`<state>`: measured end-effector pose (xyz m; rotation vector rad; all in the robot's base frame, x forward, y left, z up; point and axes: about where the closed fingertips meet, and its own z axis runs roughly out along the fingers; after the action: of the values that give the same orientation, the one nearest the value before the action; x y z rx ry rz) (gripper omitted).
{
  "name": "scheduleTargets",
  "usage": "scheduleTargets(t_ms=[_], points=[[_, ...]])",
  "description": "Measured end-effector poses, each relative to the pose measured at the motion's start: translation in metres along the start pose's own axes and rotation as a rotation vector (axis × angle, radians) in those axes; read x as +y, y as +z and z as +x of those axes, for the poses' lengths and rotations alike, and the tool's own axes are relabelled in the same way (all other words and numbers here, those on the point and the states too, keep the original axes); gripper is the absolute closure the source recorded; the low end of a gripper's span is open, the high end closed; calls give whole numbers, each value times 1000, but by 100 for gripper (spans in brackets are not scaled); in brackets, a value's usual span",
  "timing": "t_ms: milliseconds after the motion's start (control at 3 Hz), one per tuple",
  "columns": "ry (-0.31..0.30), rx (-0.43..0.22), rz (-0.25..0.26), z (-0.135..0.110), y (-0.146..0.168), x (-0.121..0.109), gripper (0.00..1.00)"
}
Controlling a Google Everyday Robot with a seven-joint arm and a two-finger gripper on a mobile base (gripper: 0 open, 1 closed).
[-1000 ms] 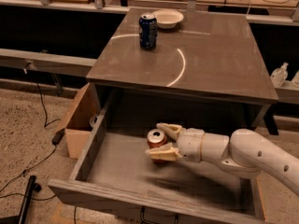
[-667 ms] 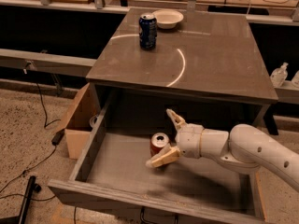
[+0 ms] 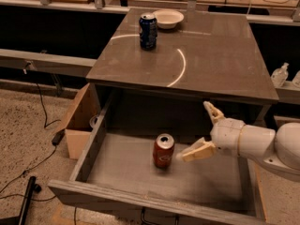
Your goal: Place coke can into top drawer
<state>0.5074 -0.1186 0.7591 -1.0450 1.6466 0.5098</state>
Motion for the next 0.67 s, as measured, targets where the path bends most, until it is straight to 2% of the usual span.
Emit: scheduleTargets(t_ms=[333,667], points=[[25,96,57,6,-67,-26,24],[30,155,97,9,-112,-47,48]])
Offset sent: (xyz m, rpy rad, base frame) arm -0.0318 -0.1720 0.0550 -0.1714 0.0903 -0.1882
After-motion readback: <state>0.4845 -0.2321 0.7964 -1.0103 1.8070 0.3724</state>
